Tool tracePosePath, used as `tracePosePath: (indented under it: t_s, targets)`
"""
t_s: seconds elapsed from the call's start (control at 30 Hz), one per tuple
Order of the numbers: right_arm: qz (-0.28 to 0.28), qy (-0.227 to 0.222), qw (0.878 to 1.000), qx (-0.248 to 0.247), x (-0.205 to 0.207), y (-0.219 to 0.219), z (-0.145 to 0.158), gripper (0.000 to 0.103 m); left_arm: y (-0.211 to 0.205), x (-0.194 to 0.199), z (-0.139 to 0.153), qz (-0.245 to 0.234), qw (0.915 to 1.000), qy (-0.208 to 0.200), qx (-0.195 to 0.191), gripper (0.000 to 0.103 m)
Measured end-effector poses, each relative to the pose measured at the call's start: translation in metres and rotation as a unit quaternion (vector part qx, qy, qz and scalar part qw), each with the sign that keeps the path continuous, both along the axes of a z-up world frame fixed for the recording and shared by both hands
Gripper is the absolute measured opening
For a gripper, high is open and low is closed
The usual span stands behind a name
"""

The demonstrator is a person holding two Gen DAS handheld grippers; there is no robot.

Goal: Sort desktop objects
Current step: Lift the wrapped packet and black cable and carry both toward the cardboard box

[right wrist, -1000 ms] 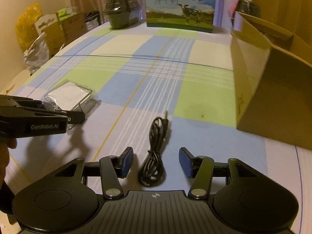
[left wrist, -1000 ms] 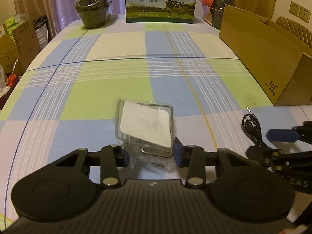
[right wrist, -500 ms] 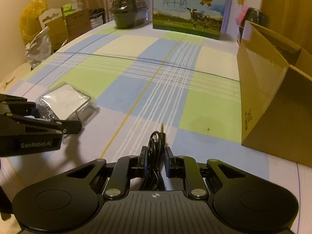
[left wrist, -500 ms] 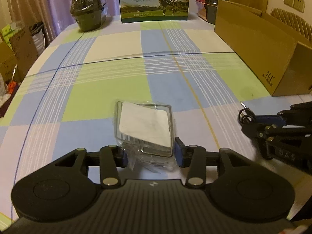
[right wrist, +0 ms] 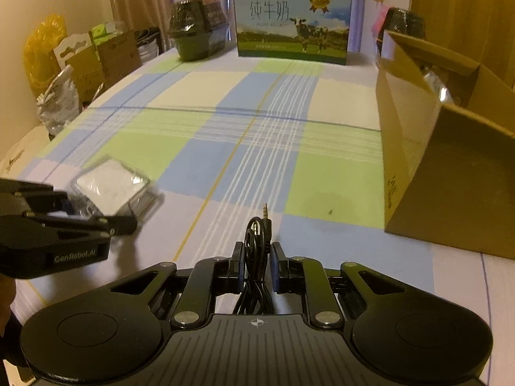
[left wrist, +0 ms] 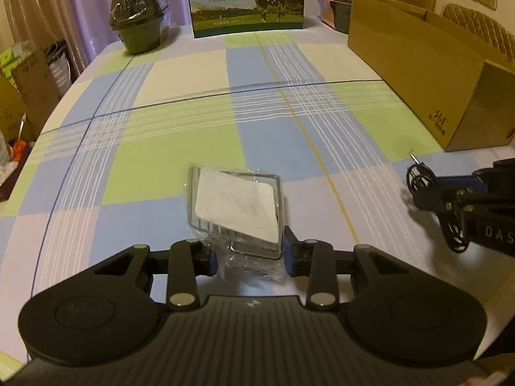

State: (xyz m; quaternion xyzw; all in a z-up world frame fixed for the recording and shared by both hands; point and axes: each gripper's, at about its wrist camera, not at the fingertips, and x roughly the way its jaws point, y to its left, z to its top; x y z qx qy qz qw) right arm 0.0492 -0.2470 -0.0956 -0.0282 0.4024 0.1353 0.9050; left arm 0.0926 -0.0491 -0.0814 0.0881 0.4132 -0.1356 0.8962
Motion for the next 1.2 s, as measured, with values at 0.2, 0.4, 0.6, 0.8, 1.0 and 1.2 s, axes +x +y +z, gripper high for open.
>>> tracePosePath:
  t_s: [0.2, 0.4, 0.6, 0.8, 1.0, 1.2]
  targets:
    - [-0.011, -0.011, 1.0, 0.011, -0.007, -0.008, 0.015, 0.012, 0.001, -0.018, 0.017, 0.0, 0.9999, -0.001, -0.016, 0.031]
    - [-0.026, -0.023, 0.999, 0.017, -0.017, -0.018, 0.029, 0.012, -0.007, -0.034, 0.034, -0.013, 0.9998, -0.007, -0.015, 0.031]
    - [-0.039, -0.037, 0.998, 0.021, -0.03, -0.028, 0.044, 0.012, -0.018, -0.047, 0.05, -0.026, 0.9993, -0.011, -0.022, 0.031]
    - [-0.057, -0.051, 0.997, 0.025, -0.044, -0.043, 0.056, 0.012, -0.033, -0.06, 0.063, -0.04, 0.9987, -0.016, -0.028, 0.031]
    - [-0.082, -0.061, 0.994, 0.027, -0.054, -0.066, 0.066, 0.012, -0.049, -0.066, 0.074, -0.056, 0.9975, -0.016, -0.039, 0.031]
    - [-0.111, -0.073, 0.991, 0.022, -0.061, -0.093, 0.079, 0.012, -0.071, -0.063, 0.09, -0.079, 0.9946, -0.02, -0.064, 0.031]
